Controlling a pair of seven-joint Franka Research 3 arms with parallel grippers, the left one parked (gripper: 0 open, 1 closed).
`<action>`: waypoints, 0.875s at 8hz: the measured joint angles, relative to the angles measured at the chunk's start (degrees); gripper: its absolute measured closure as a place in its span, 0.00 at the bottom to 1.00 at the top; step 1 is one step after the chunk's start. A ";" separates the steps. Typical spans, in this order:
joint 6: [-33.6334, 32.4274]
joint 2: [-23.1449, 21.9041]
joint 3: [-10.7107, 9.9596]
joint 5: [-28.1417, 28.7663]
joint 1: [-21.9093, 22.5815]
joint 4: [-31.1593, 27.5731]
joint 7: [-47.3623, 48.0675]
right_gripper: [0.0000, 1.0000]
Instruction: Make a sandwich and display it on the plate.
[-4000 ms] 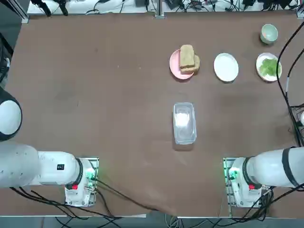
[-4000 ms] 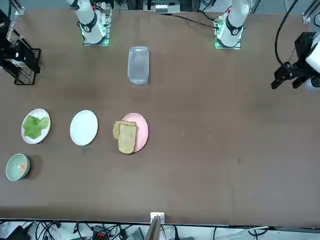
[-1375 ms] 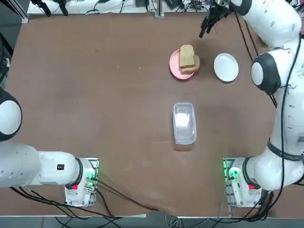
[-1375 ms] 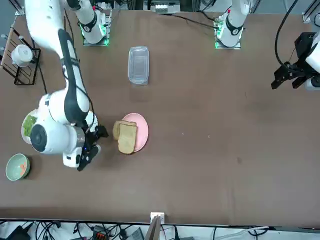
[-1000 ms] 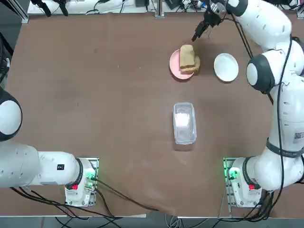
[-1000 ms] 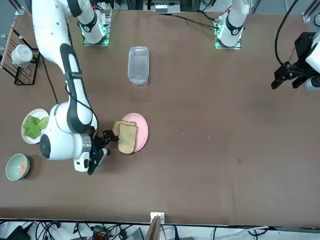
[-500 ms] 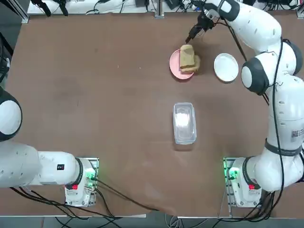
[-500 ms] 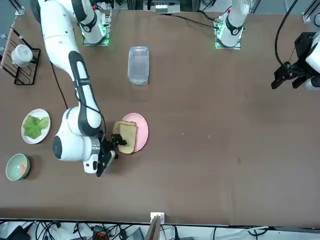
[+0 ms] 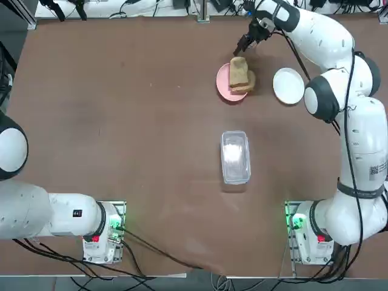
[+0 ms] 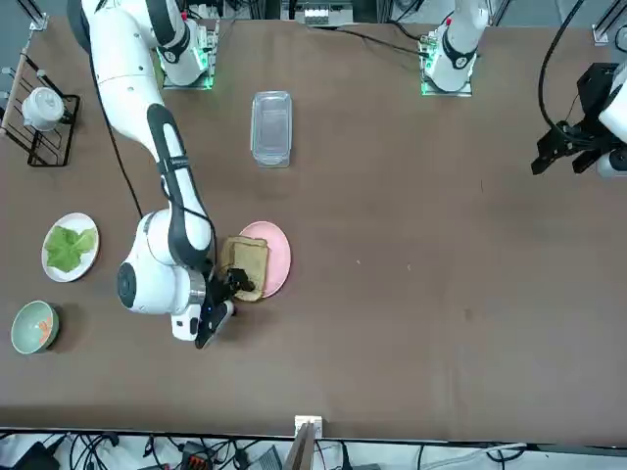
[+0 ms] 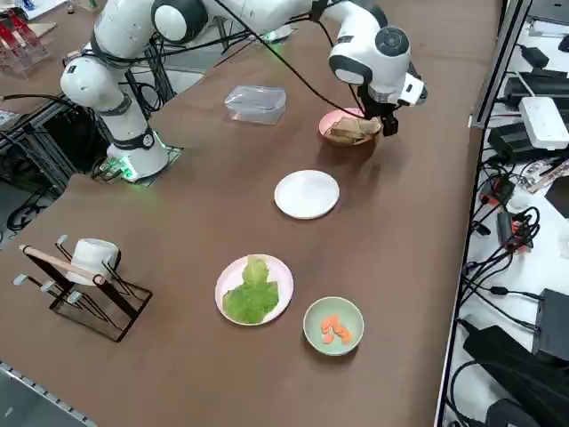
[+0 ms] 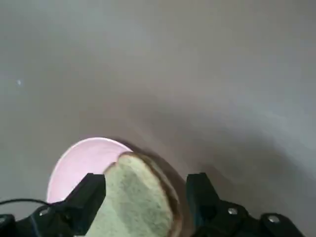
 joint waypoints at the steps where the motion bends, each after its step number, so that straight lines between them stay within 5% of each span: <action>1: 0.67 0.32 -0.26 -1.13 -0.22 0.01 0.00 0.00; 7: 1.11 0.78 -0.39 -1.54 -0.86 0.03 1.28 0.03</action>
